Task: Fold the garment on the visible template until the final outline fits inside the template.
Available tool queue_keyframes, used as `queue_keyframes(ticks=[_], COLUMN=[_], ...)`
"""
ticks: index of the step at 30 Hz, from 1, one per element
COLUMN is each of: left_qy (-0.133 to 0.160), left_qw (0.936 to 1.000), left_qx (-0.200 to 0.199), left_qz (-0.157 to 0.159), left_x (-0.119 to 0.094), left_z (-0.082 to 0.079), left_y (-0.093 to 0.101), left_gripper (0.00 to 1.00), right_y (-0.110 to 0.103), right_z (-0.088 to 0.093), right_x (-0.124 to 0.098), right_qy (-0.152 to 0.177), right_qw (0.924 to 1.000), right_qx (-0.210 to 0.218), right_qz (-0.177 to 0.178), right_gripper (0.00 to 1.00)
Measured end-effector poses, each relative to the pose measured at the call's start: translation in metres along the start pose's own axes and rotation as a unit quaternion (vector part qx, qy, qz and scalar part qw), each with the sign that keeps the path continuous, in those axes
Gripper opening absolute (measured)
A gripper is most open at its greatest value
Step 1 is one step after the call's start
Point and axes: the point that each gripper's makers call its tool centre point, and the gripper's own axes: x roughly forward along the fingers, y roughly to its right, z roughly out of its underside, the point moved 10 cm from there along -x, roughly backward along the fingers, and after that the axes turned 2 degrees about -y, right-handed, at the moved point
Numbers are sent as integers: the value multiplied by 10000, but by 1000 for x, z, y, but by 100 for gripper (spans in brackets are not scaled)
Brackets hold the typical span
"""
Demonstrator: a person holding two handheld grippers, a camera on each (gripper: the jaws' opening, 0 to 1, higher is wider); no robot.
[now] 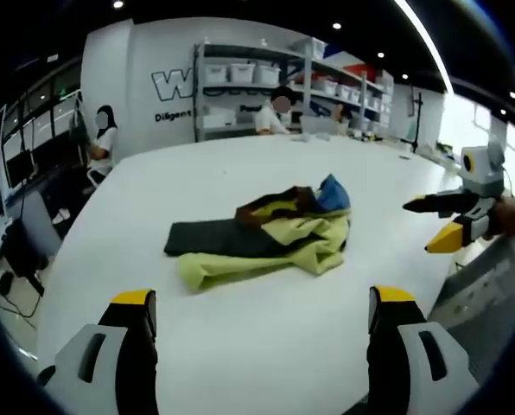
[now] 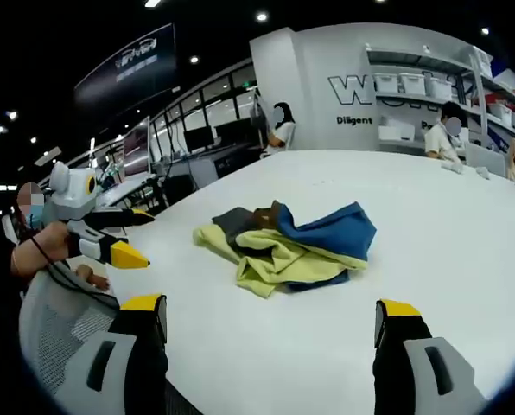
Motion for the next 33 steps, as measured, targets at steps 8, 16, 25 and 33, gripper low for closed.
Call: queue_keyframes(ticks=[8, 16, 25, 33], left_qy=[-4, 18, -25, -68], left_qw=[10000, 10000, 10000, 10000], left_qx=[-45, -83, -47, -27], left_qz=[-7, -25, 11, 18], left_x=[0, 0, 0, 1], left_z=[1, 1, 1, 2], left_y=[-1, -1, 0, 0], left_gripper=[99, 99, 99, 99], right_y=[2, 1, -2, -2], right_z=[0, 0, 1, 2], right_x=[0, 0, 1, 1], right_qy=[15, -11, -92, -146], right_qw=[10000, 10000, 9998, 9997], right_qx=[-27, -34, -149, -167], right_qz=[62, 51, -42, -50], right_gripper=[99, 99, 99, 99])
